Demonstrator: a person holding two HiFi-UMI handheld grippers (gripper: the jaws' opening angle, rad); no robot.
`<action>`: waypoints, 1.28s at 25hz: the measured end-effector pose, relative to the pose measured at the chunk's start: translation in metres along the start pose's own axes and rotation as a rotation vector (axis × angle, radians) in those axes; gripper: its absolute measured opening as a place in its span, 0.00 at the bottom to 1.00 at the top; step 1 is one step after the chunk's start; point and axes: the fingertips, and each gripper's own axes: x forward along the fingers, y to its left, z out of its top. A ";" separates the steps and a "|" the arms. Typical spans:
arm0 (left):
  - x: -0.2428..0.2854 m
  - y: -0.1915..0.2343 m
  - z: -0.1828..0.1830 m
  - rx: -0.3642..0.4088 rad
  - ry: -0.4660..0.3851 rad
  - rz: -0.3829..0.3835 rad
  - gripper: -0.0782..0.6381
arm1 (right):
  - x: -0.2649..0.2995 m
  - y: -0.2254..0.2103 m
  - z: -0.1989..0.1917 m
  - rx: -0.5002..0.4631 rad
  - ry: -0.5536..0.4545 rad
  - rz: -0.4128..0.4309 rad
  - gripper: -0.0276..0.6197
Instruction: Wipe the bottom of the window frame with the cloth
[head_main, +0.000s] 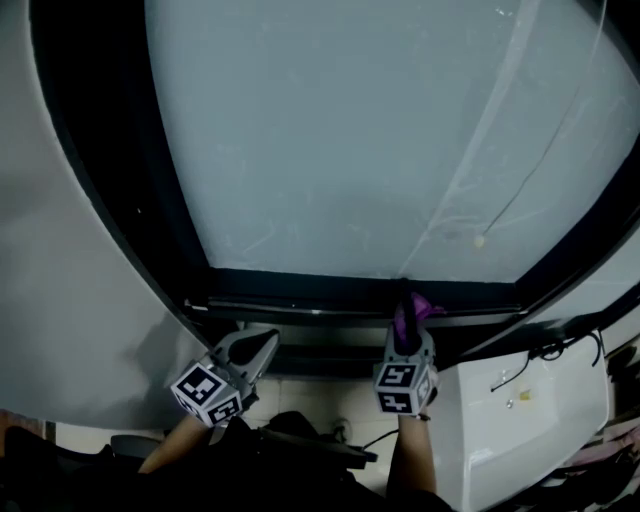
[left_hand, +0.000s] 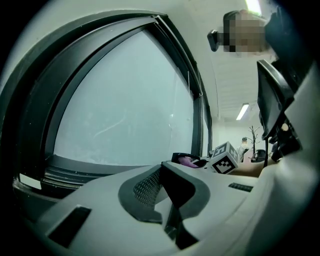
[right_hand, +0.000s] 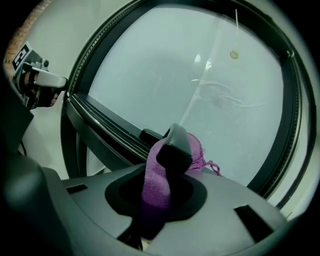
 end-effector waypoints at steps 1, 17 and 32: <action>-0.002 0.001 0.000 -0.001 0.000 -0.001 0.11 | 0.000 0.002 0.000 0.002 0.004 -0.014 0.17; -0.016 0.013 0.000 -0.004 -0.013 -0.029 0.11 | -0.001 0.045 0.021 0.024 0.049 -0.059 0.17; -0.023 0.019 0.007 -0.032 -0.065 -0.038 0.11 | 0.032 0.053 0.082 -0.115 0.136 0.053 0.17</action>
